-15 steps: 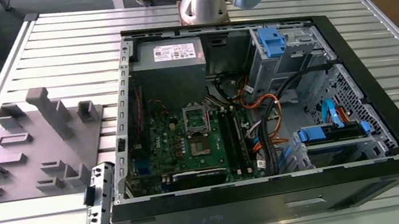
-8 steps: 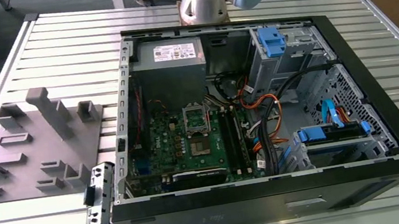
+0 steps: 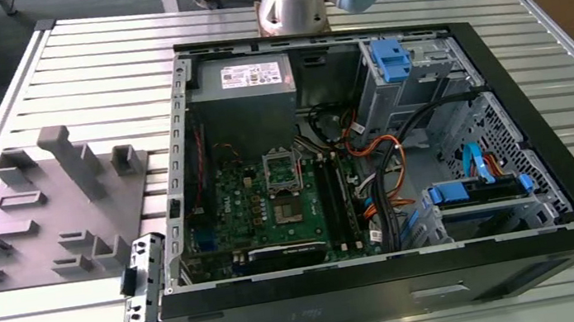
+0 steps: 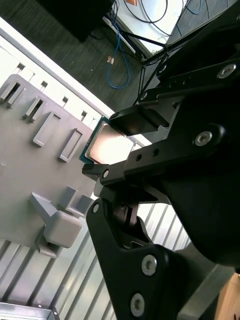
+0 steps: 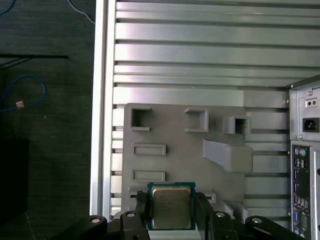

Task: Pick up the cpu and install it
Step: 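Pick up the cpu and move it towards the insertion slot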

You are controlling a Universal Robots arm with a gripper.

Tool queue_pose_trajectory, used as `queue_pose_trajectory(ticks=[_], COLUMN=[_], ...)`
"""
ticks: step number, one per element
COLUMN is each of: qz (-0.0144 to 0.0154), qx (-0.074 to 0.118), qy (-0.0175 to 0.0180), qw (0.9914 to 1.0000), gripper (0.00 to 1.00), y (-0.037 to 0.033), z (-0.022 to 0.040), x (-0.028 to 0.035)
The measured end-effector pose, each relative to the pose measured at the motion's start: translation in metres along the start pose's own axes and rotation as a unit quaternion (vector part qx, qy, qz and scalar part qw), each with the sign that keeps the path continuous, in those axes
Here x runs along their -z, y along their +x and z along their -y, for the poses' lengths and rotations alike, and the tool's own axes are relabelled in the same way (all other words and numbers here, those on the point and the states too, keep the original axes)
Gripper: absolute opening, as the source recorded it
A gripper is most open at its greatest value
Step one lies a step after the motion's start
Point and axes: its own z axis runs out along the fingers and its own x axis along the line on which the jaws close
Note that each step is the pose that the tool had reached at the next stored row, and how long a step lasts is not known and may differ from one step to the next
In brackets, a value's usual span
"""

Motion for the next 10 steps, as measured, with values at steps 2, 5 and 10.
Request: queue_pose_trajectory(ticks=[2,5,10], qz=[0.0,0.0,0.0], qx=[0.0,0.0,0.0], qy=[0.0,0.0,0.0], qw=[1.0,1.0,1.0], gripper=[0.47,0.47,0.47], y=[-0.0046,-0.0117,-0.0242], z=[0.0,0.0,0.0], x=[-0.0001,-0.0003,-0.0005])
